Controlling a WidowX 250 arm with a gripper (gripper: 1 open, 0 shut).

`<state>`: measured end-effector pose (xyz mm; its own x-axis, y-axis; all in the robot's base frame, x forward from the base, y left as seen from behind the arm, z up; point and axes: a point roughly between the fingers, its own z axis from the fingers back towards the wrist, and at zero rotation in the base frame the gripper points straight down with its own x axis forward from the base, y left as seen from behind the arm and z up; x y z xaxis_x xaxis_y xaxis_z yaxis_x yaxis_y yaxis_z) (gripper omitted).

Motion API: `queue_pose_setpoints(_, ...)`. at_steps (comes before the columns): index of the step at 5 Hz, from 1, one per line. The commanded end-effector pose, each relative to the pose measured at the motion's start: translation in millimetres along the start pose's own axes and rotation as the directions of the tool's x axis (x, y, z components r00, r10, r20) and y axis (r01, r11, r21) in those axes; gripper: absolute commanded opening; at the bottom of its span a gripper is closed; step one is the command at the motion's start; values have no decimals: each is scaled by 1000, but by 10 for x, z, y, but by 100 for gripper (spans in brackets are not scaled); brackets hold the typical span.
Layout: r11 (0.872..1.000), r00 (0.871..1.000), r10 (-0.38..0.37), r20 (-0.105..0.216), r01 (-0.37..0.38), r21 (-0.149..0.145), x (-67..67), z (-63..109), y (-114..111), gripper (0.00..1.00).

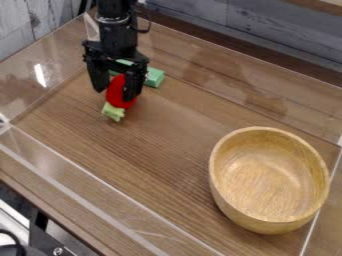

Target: Move the red object to the right side of the table

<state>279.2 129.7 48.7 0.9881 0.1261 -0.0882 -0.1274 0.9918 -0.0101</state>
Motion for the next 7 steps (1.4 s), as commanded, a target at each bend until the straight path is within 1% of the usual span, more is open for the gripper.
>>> queue_pose_setpoints(1,1000,998,16,58,-17,19,89,177,68,100)
queue_pose_setpoints(4,999,998,43,49,-44,11,93,156,67,100)
queue_pose_setpoints(6,999,997,52,52,-52,8,109,178,78,100)
queue_pose_setpoints(7,998,997,57,46,-58,10,105,151,85,100)
